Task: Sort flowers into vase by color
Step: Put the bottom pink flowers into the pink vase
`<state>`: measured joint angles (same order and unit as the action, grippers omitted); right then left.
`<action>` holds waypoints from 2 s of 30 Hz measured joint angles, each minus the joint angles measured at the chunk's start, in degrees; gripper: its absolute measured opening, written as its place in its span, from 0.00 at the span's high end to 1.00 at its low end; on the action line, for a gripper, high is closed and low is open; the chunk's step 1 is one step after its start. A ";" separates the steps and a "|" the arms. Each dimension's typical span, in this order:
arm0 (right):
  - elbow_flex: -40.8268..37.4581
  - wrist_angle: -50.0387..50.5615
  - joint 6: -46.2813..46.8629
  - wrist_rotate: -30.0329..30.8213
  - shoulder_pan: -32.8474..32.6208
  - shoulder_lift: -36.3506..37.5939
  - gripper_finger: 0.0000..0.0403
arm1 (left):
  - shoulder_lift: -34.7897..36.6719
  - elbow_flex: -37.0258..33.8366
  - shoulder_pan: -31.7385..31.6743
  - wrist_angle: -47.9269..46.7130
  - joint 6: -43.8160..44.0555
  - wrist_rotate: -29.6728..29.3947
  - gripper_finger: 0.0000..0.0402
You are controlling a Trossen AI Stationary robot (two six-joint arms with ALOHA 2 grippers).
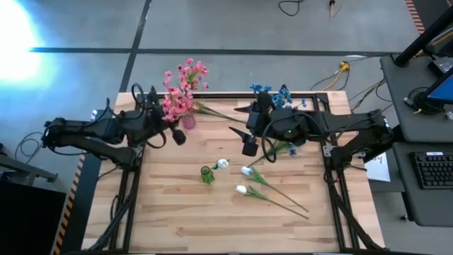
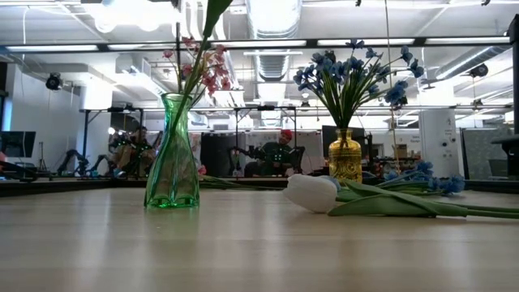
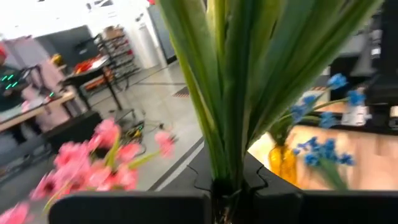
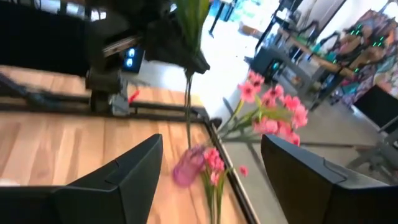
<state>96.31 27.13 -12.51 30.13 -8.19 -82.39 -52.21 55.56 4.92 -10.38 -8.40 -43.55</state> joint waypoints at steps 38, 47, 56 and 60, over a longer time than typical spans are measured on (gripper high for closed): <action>-14.35 20.93 15.08 -2.06 -0.17 8.90 0.34 | 2.60 -0.88 -29.40 -6.78 7.47 23.42 1.00; -22.82 17.48 20.16 -9.73 -1.73 13.95 0.36 | 1.39 -0.93 -29.79 -3.25 4.62 26.83 1.00; -24.55 13.77 17.96 -9.68 -2.32 14.78 0.34 | 0.81 -0.95 -32.48 -3.99 3.97 29.62 1.00; -24.48 12.90 16.39 -9.62 -2.32 14.90 0.34 | 0.08 -0.99 -33.34 -3.75 3.33 29.66 1.00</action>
<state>71.83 40.04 3.89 20.51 -10.50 -67.50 -52.13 54.57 -28.42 -14.13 -5.07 -13.89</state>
